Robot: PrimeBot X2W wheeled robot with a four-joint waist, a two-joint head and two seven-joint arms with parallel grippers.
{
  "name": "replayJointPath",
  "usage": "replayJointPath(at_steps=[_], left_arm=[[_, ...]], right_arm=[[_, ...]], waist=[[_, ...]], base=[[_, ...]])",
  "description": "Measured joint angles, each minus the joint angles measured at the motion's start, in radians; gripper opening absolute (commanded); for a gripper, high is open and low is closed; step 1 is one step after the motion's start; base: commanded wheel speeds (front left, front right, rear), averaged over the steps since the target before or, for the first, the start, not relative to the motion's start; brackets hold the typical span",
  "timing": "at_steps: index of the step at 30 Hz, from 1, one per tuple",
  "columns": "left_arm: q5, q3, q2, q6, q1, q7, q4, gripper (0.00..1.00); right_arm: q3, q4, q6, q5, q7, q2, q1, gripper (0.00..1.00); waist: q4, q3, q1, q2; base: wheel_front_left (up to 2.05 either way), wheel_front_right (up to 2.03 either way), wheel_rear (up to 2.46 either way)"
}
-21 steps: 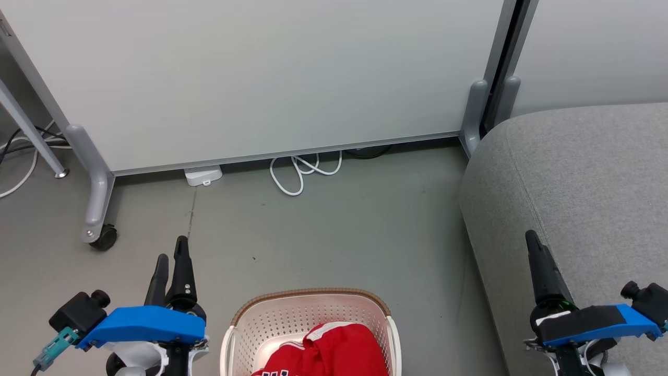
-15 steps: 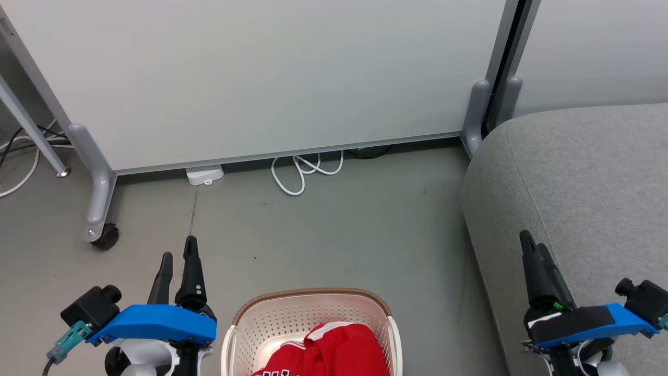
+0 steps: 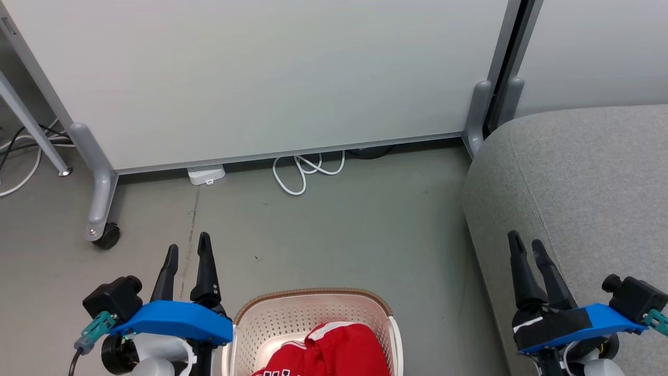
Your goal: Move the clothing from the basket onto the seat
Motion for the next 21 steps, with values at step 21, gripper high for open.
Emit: replayJointPath(at_steps=[21], left_arm=[[0.212, -0.065, 0.011, 0.042, -0.019, -0.056, 0.001, 1.0]], right_arm=[[0.028, -0.006, 0.001, -0.229, -0.056, 0.0, -0.002, 1.0]], waist=[[0.007, 0.005, 0.0, 0.0]], base=[[0.0, 0.0, 0.0]])
